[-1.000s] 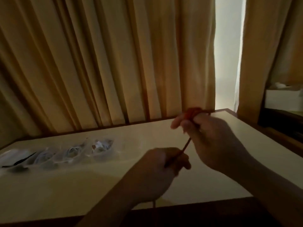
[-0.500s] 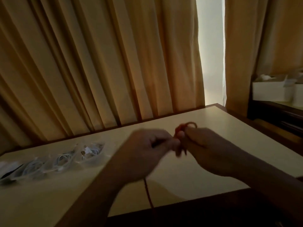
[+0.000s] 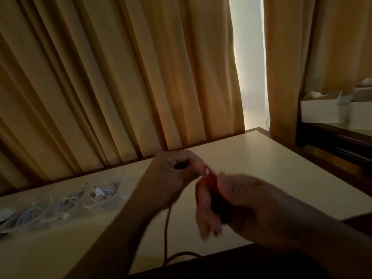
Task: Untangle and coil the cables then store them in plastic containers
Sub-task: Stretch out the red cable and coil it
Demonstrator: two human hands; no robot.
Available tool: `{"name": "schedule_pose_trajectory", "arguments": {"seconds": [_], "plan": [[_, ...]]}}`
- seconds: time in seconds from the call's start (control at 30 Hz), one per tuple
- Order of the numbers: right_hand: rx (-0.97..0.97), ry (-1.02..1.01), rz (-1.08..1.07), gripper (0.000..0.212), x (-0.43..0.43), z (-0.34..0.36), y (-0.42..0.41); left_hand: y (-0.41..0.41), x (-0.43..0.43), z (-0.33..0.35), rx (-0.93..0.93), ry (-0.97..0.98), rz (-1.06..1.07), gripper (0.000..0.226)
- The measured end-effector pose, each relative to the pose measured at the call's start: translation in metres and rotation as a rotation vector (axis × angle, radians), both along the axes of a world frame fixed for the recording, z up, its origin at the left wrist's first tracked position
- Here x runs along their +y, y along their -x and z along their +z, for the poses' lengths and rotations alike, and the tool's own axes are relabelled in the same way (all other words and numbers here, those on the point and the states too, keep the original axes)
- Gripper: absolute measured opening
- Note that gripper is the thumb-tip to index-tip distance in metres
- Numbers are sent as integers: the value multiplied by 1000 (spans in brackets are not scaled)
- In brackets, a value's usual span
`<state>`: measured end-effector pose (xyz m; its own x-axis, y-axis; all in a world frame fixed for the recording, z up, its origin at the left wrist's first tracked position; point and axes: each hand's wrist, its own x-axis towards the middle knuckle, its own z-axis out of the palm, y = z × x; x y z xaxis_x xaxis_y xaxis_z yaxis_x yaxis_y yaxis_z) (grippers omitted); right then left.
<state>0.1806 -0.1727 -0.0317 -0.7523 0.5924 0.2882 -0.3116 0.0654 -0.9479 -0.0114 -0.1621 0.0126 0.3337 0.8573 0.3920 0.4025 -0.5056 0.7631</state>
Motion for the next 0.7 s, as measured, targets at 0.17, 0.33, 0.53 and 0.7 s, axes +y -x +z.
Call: {"name": "schedule_pose_trajectory", "arguments": {"seconds": [0.17,0.33,0.53,0.7], "plan": [[-356,-782,-870,38,26,5,-14,-18,-16,-38,448,218,-141,25],[-202,-15,11,53,6,-2,-10,6,-1,4,73,-34,71,18],[-192,-688,-792,26,23,4,-10,-20,-17,-34,503,265,-127,23],[-405,-105,-41,54,13,2,-16,8,-4,7,348,-148,16,16]]}}
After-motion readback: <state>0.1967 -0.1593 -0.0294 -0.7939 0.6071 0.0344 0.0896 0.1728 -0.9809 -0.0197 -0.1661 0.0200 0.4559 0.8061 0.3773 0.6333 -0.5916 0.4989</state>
